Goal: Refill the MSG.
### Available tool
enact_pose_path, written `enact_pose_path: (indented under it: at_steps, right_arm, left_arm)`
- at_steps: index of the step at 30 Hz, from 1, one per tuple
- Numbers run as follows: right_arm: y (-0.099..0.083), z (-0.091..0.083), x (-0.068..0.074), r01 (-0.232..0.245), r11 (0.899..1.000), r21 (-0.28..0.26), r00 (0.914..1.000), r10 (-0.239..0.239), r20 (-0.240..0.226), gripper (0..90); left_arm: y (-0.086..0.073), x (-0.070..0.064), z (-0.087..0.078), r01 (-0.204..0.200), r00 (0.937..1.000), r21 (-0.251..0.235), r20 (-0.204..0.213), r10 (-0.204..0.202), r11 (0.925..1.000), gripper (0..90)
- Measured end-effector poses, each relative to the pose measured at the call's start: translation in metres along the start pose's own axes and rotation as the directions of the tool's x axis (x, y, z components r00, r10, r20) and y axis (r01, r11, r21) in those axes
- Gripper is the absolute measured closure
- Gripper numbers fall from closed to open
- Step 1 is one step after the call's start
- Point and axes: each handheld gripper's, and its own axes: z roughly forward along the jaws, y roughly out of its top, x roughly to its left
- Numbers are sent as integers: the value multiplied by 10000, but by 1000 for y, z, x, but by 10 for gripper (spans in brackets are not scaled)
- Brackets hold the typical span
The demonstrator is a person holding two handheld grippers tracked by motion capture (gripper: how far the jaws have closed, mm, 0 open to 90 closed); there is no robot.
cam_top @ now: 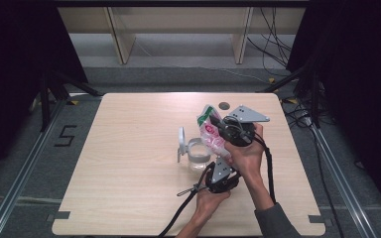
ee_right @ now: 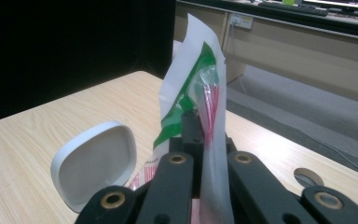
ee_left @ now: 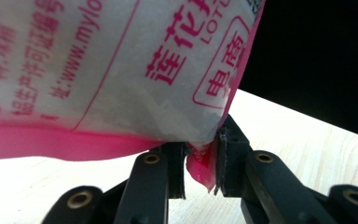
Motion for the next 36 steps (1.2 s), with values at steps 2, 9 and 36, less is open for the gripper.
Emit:
enact_pose_path:
  at_steps: [2, 9, 36]
  right_arm:
    - [0, 0, 1, -94, 9999, 37, 9999, 93, 122, 900]
    - [2, 1, 0, 190, 9998, 18, 9998, -190, 38, 900]
    - [3, 9, 8, 311, 9994, 154, 9995, -310, -98, 900]
  left_arm:
    - [0, -1, 0, 5, 10000, -25, -12, -5, 10000, 757]
    - [1, 0, 1, -48, 10000, -4, -83, 48, 10000, 757]
    - [0, 4, 6, 122, 9998, -249, -133, -125, 9996, 760]
